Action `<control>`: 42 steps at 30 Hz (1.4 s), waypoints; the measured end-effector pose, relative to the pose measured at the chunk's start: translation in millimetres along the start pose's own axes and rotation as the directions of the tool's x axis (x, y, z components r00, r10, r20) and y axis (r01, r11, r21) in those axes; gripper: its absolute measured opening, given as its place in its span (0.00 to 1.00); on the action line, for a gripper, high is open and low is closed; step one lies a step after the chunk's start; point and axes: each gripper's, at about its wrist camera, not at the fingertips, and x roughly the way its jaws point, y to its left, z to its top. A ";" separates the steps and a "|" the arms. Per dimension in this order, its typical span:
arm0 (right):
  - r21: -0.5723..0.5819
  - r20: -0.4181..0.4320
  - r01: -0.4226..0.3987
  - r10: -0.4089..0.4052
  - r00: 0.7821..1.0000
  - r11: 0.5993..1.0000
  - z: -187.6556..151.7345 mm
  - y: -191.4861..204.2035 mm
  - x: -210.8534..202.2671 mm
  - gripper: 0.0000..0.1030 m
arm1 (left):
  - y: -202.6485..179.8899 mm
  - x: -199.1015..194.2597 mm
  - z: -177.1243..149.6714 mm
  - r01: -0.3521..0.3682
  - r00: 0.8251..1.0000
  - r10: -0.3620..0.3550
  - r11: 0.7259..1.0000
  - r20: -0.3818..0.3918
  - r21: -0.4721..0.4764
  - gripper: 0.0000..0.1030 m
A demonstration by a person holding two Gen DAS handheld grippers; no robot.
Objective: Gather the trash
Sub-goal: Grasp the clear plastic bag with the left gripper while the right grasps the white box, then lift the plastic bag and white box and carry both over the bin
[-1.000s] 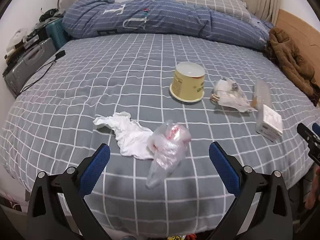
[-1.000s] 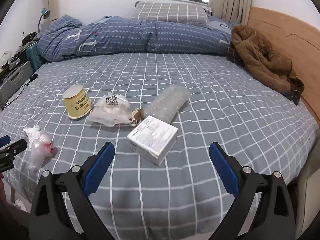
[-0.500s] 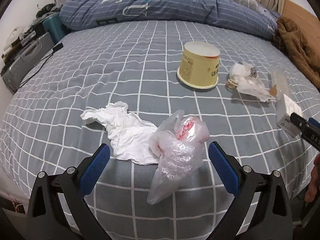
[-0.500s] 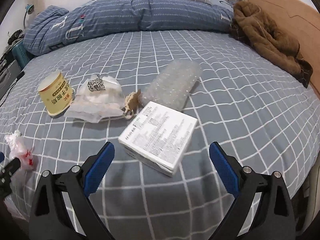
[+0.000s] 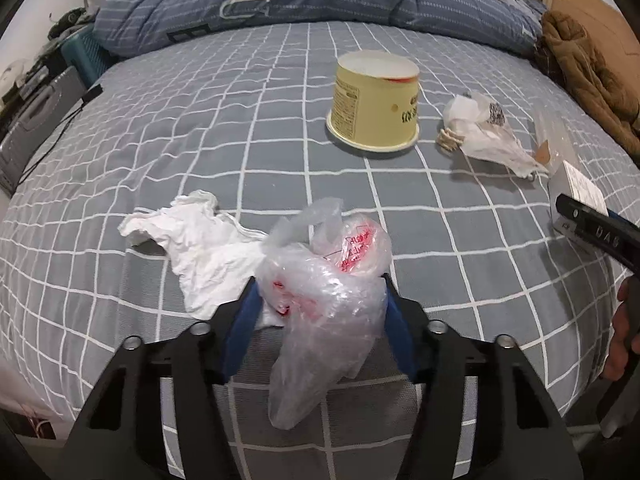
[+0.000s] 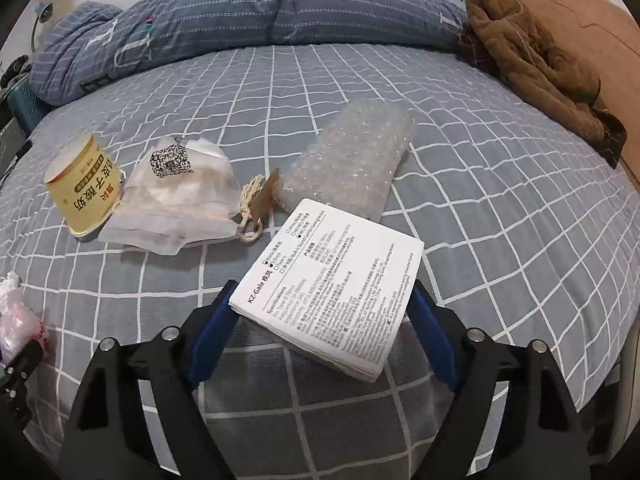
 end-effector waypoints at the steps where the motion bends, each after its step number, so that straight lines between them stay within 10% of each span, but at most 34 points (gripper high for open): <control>1: 0.009 -0.001 -0.007 0.007 1.000 1.000 0.2 -1.1 -0.6 0.76 | -1.0 0.4 -0.5 -0.002 1.000 0.002 1.000 0.002 0.001 0.53; 42: -0.088 0.140 -0.144 0.156 0.978 0.986 -55.6 7.5 -111.5 0.75 | -8.0 -76.3 -36.8 0.082 0.990 -0.078 0.996 0.121 -0.030 0.51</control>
